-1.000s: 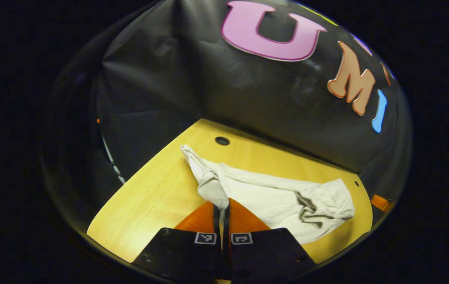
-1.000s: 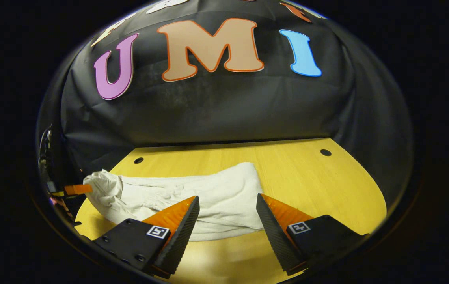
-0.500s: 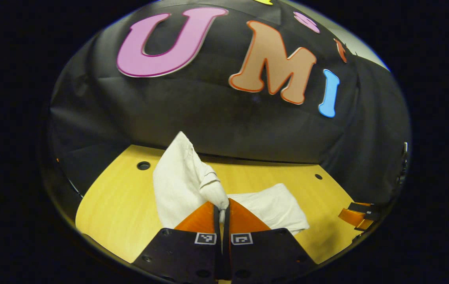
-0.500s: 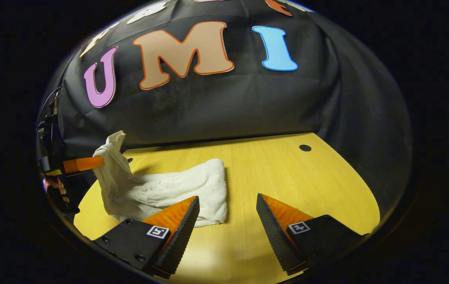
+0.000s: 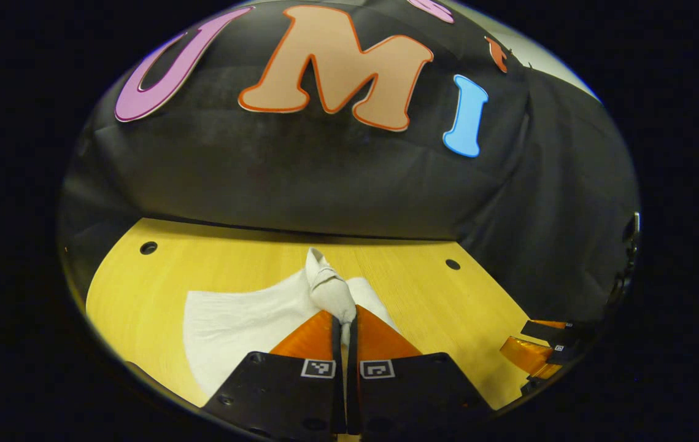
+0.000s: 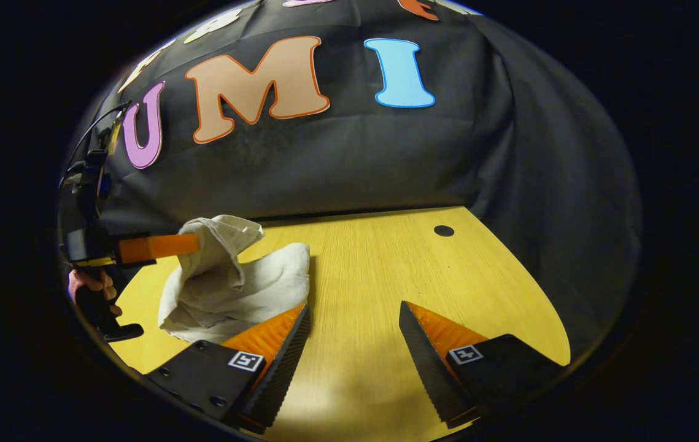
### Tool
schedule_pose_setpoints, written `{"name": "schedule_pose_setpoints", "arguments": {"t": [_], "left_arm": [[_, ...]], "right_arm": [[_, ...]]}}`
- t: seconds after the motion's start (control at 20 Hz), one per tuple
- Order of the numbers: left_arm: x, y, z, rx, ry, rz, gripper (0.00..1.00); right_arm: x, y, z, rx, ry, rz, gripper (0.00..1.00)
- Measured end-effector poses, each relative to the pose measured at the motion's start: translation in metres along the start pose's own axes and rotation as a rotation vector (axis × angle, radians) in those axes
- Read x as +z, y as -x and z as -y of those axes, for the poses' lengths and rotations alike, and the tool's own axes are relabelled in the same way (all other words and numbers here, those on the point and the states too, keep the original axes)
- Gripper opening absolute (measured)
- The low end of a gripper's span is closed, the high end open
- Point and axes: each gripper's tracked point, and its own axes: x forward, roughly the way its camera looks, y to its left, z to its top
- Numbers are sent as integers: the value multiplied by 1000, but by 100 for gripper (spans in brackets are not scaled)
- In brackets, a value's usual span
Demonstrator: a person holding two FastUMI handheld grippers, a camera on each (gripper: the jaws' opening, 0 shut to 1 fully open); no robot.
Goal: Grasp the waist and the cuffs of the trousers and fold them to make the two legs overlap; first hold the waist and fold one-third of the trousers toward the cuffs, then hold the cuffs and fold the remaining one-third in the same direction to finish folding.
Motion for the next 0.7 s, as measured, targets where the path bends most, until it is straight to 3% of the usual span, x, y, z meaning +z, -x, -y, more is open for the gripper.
{"name": "schedule_pose_setpoints", "arguments": {"t": [0.2,0.25,0.3,0.4,0.45,0.5,0.55,0.6,0.65,0.7], "left_arm": [[-31,-8,25,-35,-32,-56,11],[-37,-7,31,-58,-33,-66,19],[-42,-5,41,-94,-23,-74,39],[-39,-1,40,-77,-31,-69,79],[-40,2,36,-61,-43,-56,99],[-35,9,31,-55,-54,-43,96],[-31,16,25,-45,-60,-29,96],[-26,24,15,-31,-64,-20,96],[-23,30,6,-15,-63,-8,96],[-18,39,-3,-2,-55,2,96]], "right_arm": [[-2,1,5,23,17,-7,94],[-1,-1,4,31,18,-8,94],[-1,-1,2,38,18,-6,94],[1,-1,-5,58,18,-4,94],[4,0,-12,73,18,5,86],[7,0,-18,88,18,17,94],[11,1,-26,104,21,31,87],[13,3,-32,116,25,42,93],[17,6,-39,128,26,52,89],[20,9,-46,136,25,60,96]]}}
